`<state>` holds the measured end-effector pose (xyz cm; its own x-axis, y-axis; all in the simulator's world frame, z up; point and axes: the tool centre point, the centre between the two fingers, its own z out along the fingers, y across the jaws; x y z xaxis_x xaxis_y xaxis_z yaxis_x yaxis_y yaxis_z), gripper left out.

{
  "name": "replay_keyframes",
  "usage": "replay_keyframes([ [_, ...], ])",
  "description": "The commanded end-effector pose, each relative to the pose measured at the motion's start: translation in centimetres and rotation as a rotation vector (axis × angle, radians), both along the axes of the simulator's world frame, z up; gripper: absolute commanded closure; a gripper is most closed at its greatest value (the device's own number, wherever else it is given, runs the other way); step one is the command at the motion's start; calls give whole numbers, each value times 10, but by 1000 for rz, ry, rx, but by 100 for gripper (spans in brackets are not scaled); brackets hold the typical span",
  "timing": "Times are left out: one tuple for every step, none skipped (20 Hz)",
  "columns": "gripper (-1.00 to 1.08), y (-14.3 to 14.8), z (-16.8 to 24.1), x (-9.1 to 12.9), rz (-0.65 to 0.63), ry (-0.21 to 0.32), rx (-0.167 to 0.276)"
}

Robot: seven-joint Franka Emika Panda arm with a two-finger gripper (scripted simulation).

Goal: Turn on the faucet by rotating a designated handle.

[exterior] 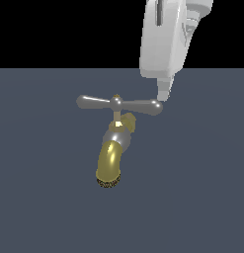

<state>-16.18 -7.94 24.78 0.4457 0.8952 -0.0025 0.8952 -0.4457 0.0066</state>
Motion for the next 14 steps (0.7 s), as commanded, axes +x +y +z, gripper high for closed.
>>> replay_keyframes([
  [108,0,-12,6,58,1,-1],
  [108,0,-16,8,78,1,0],
  [108,0,-20,10,97,2,0],
  [108,1,-24,12,115,2,0],
  [108,1,-28,14,131,2,0],
  [108,1,-31,16,146,3,0],
  [108,1,-34,17,160,3,0],
  [108,2,-36,19,173,3,1],
  [108,2,-39,20,184,4,1],
  [108,2,-41,21,194,4,1],
  [108,3,-43,22,204,4,2],
  [108,3,-45,23,212,4,2],
  [108,3,-46,24,220,5,2],
  [108,4,-48,25,226,5,3],
])
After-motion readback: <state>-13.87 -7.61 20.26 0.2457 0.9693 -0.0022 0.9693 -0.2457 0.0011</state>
